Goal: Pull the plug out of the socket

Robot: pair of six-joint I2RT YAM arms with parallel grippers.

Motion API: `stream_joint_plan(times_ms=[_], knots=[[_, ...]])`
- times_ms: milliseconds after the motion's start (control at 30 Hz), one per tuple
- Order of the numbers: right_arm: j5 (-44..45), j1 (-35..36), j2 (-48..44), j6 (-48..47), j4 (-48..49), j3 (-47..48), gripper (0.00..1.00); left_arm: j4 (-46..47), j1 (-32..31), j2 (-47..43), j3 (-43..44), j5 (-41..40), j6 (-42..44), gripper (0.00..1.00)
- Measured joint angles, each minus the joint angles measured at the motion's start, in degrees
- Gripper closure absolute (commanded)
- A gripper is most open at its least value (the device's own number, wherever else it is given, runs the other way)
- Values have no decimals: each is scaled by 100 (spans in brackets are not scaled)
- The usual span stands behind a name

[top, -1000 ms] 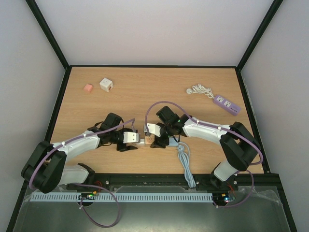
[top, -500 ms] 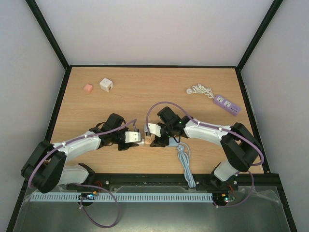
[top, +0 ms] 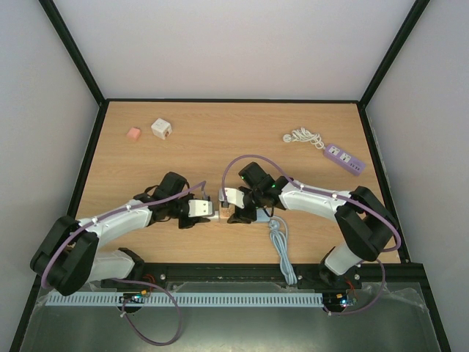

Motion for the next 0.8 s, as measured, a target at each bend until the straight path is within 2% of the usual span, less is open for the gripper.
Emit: stream_joint_plan(times_ms=[800], knots=[[-262,-57,332,63,107,192,98,-149,551,-131,-146,352,448,93]])
